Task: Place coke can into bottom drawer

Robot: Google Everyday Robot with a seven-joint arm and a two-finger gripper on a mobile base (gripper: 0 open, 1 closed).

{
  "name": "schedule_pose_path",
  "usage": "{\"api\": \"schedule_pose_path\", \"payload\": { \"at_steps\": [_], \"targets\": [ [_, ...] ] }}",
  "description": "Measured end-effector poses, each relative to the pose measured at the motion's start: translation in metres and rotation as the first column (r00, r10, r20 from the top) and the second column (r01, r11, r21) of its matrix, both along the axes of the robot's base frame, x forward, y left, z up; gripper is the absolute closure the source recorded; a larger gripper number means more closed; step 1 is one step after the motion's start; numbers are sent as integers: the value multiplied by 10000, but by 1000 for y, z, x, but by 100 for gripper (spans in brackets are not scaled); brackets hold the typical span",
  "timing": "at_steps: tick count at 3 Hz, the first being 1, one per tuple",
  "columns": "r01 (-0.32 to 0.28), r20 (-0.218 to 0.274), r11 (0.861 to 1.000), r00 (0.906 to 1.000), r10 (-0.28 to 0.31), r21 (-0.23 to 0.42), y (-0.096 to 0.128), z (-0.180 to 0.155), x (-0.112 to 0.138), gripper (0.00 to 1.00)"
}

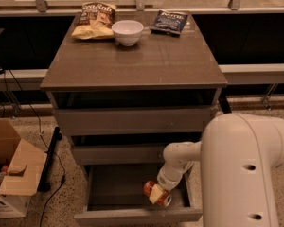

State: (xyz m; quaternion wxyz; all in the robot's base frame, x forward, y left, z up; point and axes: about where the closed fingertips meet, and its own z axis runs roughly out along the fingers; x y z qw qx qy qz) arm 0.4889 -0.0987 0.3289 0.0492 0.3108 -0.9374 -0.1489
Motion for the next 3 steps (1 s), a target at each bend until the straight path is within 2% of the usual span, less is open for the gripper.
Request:
{"api": "schedule_pose_path", "payload": {
  "at_steps": [1, 2, 3],
  "targets": [
    [1221, 422, 9925, 9917, -1216, -101, 3, -41, 10, 100],
    [2331, 574, 9708, 9700, -2363, 571, 7, -74, 31, 100],
    [3497, 129, 9193, 9337, -3577, 1808, 9, -110, 45, 100]
  ]
}}
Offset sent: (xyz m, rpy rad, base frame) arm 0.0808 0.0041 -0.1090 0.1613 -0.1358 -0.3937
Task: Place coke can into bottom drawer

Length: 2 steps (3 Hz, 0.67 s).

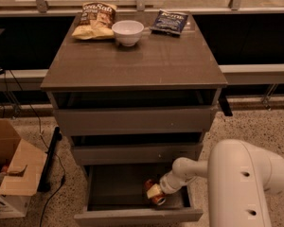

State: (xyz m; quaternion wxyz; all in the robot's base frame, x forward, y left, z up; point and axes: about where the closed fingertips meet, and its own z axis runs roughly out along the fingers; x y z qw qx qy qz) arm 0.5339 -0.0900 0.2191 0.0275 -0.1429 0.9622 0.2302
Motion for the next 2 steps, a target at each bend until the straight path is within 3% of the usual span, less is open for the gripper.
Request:
{"api": "schedule_pose_path", "payload": {
  "at_steps": [1, 2],
  "targets": [
    [881, -131, 9907, 9961, -872, 1039, -2, -24, 15, 100],
    [1568, -541, 9765, 9872, -1503, 1480, -4, -47, 25, 82]
  ]
}}
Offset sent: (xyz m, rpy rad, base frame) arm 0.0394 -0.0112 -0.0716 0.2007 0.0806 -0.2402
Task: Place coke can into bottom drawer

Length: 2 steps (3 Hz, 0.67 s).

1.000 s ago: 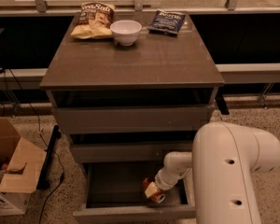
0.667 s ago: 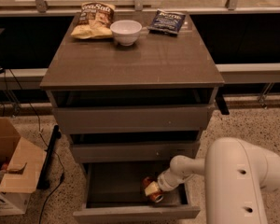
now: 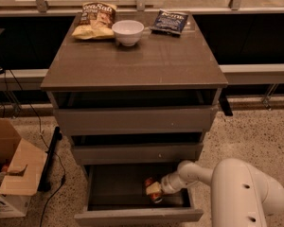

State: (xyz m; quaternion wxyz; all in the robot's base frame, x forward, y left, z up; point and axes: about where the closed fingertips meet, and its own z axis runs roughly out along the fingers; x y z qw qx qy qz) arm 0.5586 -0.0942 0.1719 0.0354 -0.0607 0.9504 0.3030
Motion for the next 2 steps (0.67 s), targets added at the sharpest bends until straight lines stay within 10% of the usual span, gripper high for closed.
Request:
{"api": "schedule_pose_path", "payload": {
  "at_steps": [2],
  "targets": [
    [37, -10, 10000, 10000, -37, 31, 2, -4, 2, 36]
  ]
}}
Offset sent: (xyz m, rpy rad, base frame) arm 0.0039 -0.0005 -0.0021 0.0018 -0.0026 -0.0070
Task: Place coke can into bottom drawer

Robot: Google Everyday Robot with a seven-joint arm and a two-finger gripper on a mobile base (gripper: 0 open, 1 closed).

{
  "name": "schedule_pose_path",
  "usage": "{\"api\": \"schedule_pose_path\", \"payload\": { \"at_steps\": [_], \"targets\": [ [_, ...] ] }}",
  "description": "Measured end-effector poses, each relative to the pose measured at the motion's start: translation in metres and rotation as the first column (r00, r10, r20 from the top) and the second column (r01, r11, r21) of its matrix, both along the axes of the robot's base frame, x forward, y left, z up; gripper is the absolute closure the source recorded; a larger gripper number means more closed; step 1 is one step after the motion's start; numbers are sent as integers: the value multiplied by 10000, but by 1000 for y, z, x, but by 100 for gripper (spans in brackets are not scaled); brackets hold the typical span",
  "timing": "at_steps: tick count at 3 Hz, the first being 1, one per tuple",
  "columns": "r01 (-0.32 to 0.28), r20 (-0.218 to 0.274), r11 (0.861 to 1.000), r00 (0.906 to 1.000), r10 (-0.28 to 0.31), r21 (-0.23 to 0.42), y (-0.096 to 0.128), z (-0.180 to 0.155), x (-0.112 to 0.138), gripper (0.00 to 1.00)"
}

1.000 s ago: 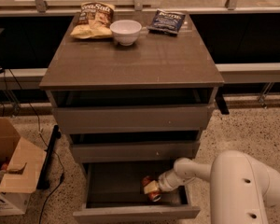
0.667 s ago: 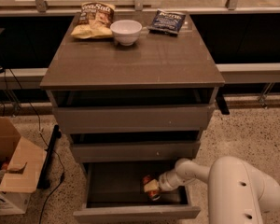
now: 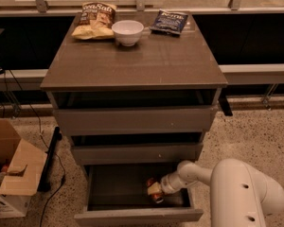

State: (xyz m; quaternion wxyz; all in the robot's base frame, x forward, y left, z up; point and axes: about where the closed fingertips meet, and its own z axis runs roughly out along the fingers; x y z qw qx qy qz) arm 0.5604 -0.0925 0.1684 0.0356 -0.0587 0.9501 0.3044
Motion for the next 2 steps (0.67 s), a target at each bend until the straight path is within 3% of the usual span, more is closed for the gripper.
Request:
{"api": "schedule_pose_path", "payload": {
  "at_steps": [1, 2],
  "targets": [
    [-24, -31, 10000, 10000, 24, 14, 2, -1, -2, 13],
    [-43, -57, 10000, 10000, 43, 25, 3, -3, -3, 0]
  ]
}}
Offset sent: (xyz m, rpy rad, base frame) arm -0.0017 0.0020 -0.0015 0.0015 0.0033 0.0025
